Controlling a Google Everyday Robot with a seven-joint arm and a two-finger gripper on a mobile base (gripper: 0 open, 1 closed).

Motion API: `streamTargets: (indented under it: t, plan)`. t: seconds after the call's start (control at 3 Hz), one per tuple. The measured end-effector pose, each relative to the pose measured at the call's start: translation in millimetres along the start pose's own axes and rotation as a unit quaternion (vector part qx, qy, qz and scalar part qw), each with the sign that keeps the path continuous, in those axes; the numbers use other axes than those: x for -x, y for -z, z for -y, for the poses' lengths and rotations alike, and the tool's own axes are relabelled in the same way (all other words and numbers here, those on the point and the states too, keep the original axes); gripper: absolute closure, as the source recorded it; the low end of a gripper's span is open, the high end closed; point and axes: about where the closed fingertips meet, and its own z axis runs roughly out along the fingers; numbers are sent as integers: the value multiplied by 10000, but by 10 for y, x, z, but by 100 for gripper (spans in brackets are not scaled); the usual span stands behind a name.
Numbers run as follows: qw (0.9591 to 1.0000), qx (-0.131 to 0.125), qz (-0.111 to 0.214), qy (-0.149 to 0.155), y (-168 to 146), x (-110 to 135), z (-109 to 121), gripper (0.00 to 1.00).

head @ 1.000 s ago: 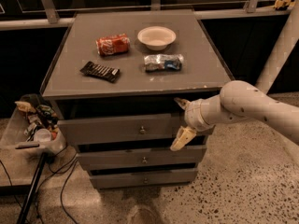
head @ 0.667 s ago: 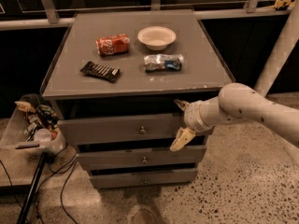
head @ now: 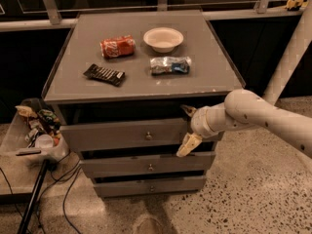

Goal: Open top drawer

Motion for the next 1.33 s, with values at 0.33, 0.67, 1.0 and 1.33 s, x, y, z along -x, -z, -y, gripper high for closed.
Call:
streamTargets:
  t: [0.33, 0.67, 1.0, 1.33]
  plan:
    - [10000, 0, 0, 0, 0, 0, 0, 19]
    - [10000, 1, 0, 0, -1, 0, 0, 42]
    - [10000, 1, 0, 0, 1, 1, 0, 65]
    - [10000, 1, 0, 0, 44, 41, 33, 89]
